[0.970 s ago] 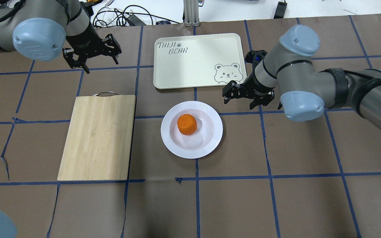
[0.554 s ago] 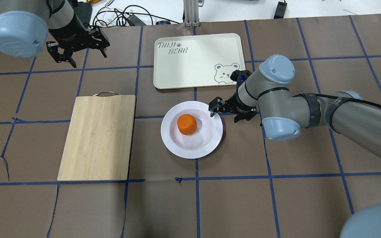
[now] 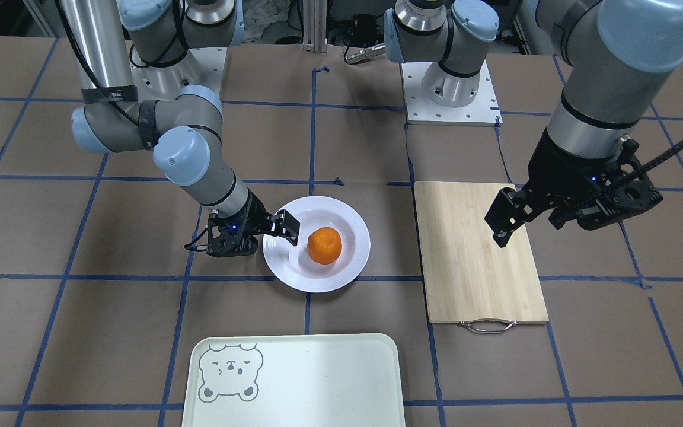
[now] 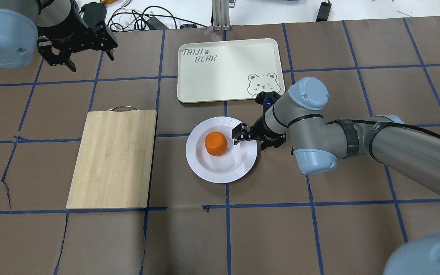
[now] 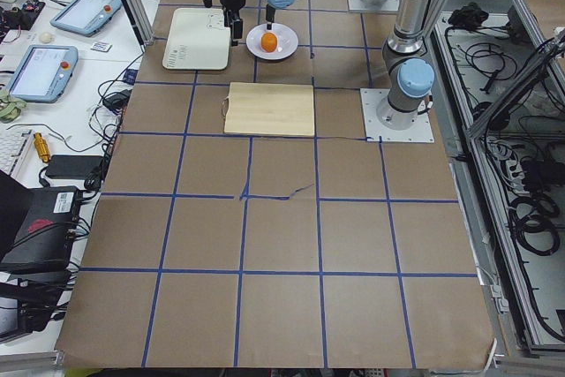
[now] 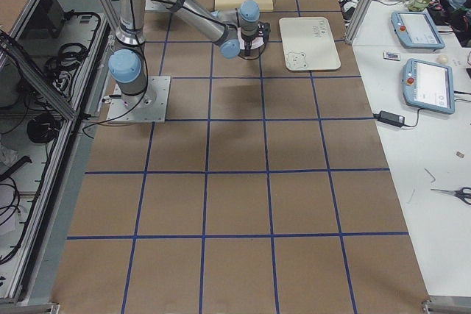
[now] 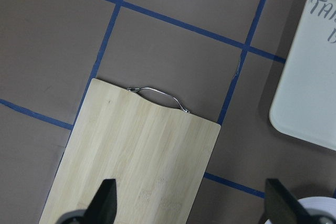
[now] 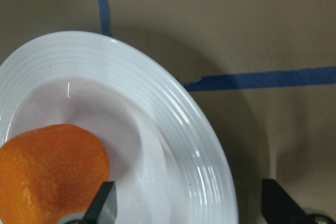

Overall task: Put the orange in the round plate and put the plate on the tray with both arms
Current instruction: 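Grip the white plate rim with the right gripper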

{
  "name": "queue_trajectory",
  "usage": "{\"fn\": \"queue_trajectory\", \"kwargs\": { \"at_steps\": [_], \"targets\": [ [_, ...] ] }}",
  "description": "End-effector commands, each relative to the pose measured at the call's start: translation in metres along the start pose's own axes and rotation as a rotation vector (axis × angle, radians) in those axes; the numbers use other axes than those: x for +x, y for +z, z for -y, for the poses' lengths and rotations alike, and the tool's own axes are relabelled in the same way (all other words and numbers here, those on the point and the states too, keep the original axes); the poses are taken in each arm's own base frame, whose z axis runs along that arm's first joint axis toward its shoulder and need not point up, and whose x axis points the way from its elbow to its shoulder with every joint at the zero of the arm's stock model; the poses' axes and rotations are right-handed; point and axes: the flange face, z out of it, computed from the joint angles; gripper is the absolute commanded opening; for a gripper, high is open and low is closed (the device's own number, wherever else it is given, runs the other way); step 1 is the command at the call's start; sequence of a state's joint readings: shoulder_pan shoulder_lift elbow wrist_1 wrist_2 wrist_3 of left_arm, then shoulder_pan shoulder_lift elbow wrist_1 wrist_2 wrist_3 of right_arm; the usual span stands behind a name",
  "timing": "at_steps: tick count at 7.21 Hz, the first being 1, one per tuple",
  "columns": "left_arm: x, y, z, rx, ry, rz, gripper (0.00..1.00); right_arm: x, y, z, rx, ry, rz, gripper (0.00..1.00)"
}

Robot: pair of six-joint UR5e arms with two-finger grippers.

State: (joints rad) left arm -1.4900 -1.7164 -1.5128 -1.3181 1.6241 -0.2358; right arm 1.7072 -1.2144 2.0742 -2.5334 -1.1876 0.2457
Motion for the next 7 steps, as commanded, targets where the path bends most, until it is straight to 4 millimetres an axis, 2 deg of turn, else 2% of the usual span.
{"fn": "queue_trajectory", "kwargs": {
  "at_steps": [1,2,4,5,7],
  "targets": [
    [0.000,-0.007,-0.002,0.013,0.067,-0.016,1.00,0.003,0.009,-0.008,-0.003,0.003,0.008,0.88],
    [0.000,-0.011,-0.002,0.022,0.097,-0.020,1.00,0.005,0.012,-0.011,-0.009,0.005,0.008,0.73],
    [-0.001,-0.011,-0.003,0.022,0.098,-0.017,1.00,0.002,0.015,-0.016,-0.011,0.000,0.038,0.65],
    [0.000,-0.018,-0.004,0.034,0.100,-0.020,1.00,0.000,0.014,-0.016,-0.012,-0.002,0.050,0.54],
    [-0.002,-0.022,-0.007,0.043,0.100,-0.014,1.00,0.002,0.016,-0.017,-0.024,0.008,0.044,0.10]
  ]
}}
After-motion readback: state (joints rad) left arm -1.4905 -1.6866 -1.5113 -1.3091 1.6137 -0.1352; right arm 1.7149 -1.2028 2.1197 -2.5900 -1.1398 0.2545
